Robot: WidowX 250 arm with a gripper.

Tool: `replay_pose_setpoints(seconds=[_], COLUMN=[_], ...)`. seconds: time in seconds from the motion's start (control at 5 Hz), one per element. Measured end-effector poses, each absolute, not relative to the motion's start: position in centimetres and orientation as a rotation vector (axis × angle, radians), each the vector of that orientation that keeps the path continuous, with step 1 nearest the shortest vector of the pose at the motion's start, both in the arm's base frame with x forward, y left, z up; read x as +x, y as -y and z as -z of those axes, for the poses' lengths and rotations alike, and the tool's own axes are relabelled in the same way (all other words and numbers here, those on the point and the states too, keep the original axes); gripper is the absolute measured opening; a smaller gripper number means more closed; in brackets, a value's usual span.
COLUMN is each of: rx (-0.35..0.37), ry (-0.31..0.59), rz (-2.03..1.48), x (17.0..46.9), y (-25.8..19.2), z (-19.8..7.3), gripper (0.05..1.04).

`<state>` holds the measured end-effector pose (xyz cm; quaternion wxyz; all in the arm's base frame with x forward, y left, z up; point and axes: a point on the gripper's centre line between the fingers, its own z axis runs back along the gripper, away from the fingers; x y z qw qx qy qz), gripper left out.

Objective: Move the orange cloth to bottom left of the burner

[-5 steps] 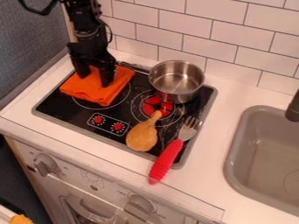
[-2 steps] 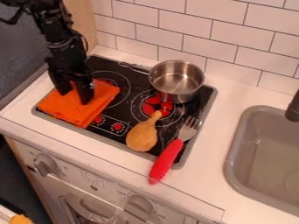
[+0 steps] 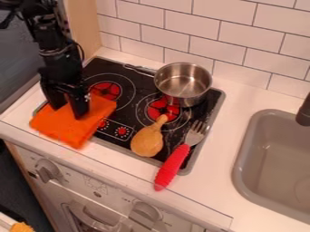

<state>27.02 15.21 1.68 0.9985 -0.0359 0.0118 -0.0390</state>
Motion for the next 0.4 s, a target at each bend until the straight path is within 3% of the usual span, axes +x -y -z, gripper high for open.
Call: replay_pose_setpoints(seconds=[0.2,0.4], rx=[-0.031,-0.006], ry=[0.067,0.105], rz=[0.048,0.018], x=[26.6,25.7], y=[-14.4,-14.0], z=[-6.0,-8.2], gripper=[1.0,1.0])
